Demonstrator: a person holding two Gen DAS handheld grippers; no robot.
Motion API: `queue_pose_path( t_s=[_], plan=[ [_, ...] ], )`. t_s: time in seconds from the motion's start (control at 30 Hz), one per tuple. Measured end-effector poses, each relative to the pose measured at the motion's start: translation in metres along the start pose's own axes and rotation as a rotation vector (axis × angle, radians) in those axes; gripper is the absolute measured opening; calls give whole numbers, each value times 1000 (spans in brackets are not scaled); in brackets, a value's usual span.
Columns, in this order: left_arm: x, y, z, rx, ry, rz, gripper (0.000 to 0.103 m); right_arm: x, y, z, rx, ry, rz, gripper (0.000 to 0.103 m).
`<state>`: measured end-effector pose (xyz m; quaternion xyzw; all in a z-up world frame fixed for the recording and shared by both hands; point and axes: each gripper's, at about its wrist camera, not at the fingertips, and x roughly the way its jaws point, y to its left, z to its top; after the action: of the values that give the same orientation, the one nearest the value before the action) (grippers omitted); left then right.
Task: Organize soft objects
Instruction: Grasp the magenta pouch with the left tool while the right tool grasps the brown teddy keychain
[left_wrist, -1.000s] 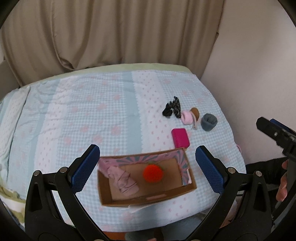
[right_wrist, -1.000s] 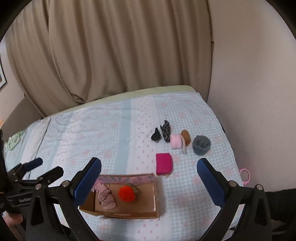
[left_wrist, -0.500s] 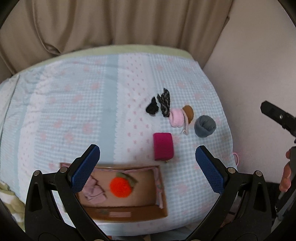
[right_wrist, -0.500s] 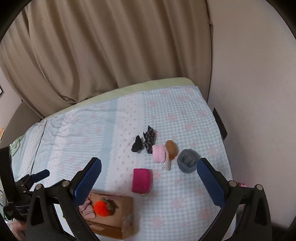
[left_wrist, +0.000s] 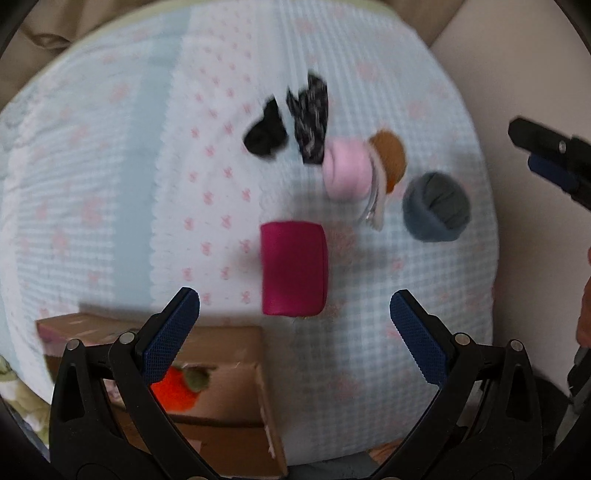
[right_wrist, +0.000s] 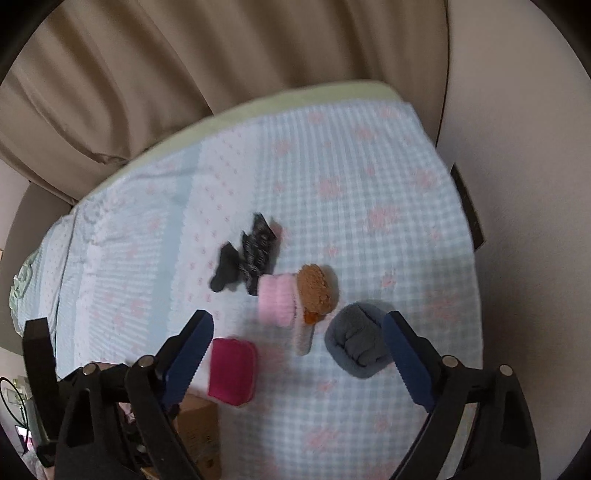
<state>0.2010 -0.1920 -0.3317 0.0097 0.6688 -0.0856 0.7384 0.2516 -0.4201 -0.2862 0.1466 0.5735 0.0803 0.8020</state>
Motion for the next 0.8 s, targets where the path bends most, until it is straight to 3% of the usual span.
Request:
queue_pose_path(
  t_s=[0.4, 0.47, 0.6, 0.67, 0.8],
  plan=[
    [119, -7, 23, 25, 220, 67, 103, 128, -34, 27, 3, 208, 61, 87],
    [132, -7, 23, 27, 246, 70, 103, 144, -35, 30, -10, 232, 73, 78],
    [153, -9, 22, 34, 287, 66, 101, 169, -36, 31, -35, 270, 95, 73],
    [161, -10, 20, 33, 306, 60, 88, 181, -37, 30, -37, 292, 113, 65],
    [168, -10, 17, 29, 323, 62, 81, 194, -38, 25, -36, 322, 152, 50]
  ],
)
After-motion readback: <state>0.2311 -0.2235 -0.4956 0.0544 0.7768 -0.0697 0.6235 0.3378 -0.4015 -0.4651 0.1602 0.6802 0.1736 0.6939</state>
